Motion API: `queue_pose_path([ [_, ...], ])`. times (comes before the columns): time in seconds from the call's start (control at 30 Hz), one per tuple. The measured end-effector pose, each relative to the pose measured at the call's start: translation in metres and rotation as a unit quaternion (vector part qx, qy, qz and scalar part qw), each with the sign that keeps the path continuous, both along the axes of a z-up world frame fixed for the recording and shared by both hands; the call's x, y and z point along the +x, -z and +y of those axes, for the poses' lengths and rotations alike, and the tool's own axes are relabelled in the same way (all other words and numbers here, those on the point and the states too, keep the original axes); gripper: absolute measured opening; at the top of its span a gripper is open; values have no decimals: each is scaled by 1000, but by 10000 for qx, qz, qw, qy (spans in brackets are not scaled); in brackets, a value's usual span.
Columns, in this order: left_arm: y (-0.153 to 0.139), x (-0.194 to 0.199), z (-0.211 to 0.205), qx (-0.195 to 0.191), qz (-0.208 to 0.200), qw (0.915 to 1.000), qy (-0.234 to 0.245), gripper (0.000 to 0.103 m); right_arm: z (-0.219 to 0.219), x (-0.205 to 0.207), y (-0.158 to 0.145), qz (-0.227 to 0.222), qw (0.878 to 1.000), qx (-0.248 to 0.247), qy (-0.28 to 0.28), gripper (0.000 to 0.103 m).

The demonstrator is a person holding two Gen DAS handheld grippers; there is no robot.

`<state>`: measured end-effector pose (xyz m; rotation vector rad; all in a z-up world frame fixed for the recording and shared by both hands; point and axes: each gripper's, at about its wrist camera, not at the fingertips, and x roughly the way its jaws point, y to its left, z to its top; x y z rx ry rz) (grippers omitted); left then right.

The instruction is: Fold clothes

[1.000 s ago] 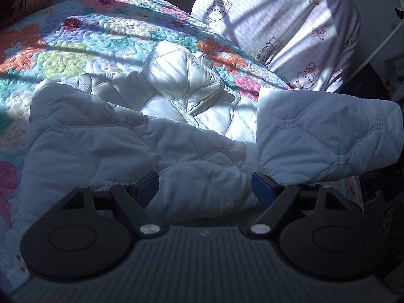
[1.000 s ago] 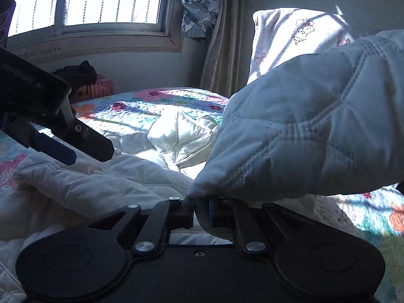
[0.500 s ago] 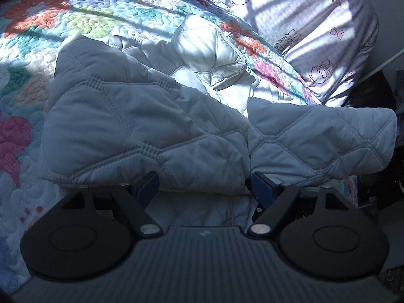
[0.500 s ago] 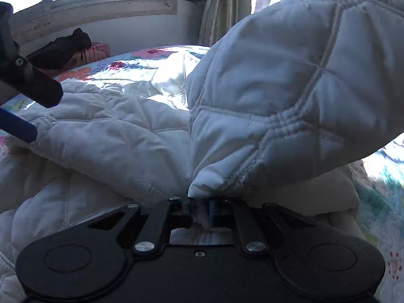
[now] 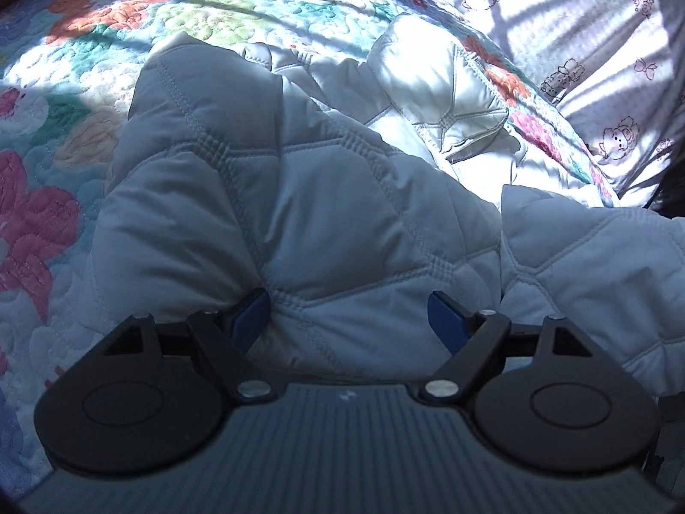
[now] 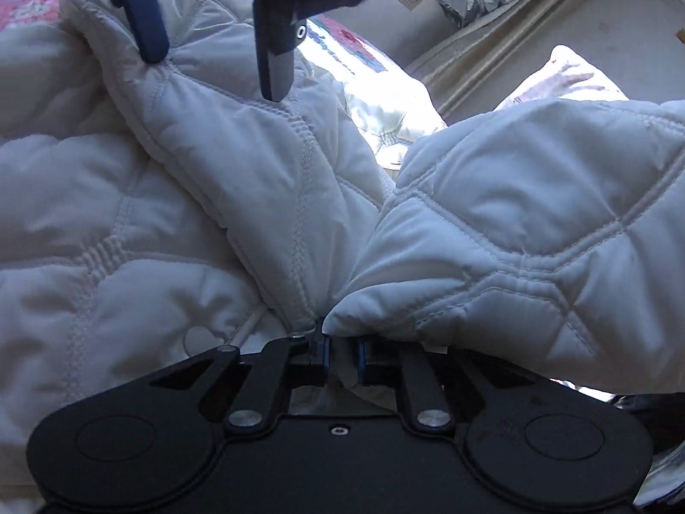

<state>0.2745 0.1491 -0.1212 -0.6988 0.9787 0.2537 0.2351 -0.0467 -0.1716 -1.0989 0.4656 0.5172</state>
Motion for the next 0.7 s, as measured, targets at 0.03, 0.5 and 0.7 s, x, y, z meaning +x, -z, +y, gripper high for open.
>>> queue_pose_path([
  [0.03,2,0,2,-56,-30,10000,-31,81,2,-4,4,-128,9998,-119,-34,17],
  [0.5,5,-11,16,-427,-218,9984,314,80,-105,-78,-120,1410,9250,3441,773,32],
  [0.7,-5,-21,23,-566,-211,9974,389,79,-90,-34,-106,2499,8748,4030,992,47],
])
